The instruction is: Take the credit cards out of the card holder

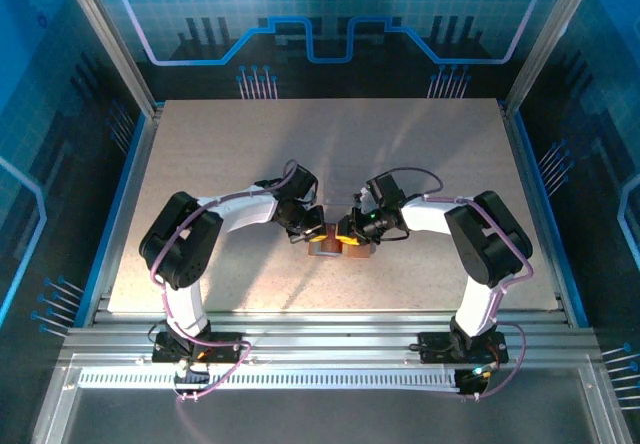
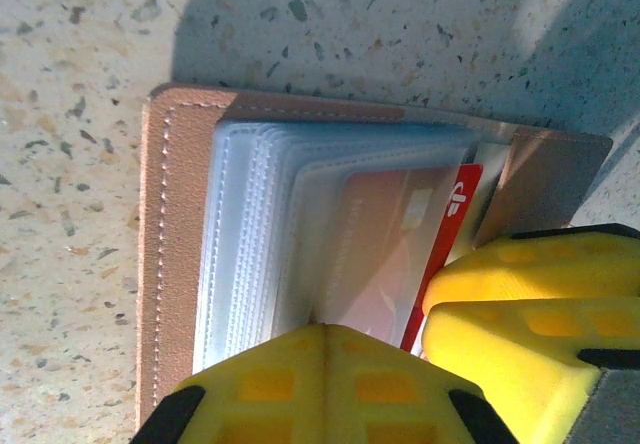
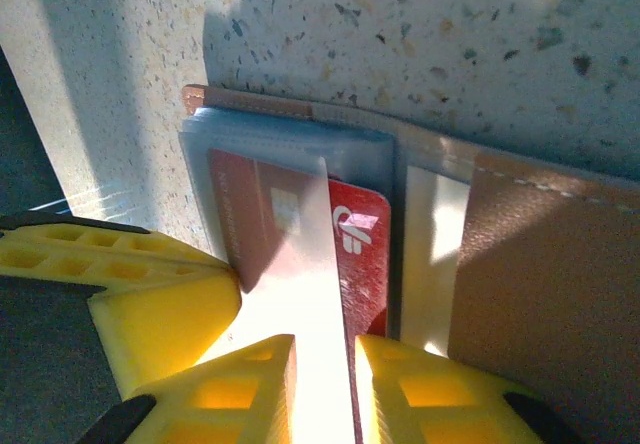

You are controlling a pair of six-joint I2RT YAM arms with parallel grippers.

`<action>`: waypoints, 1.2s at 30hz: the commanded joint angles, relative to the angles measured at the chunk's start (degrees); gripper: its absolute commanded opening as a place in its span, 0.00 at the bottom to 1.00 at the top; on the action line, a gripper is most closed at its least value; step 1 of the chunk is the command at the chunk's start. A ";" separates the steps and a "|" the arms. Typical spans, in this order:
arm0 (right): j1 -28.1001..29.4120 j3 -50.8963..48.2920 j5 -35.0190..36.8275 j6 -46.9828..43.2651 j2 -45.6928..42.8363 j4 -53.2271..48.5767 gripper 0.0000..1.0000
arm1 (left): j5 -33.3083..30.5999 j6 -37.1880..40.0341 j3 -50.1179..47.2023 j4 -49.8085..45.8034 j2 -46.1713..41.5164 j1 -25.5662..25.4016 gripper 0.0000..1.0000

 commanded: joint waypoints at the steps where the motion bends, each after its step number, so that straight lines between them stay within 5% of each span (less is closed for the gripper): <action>1: 0.24 0.57 1.31 -0.65 -1.69 -3.57 0.23 | -0.99 0.76 -0.49 -1.98 1.17 0.24 0.00; 36: -2.41 -1.88 6.75 -5.19 -4.60 -10.25 0.25 | -1.13 0.50 -0.14 -2.43 0.20 0.40 0.00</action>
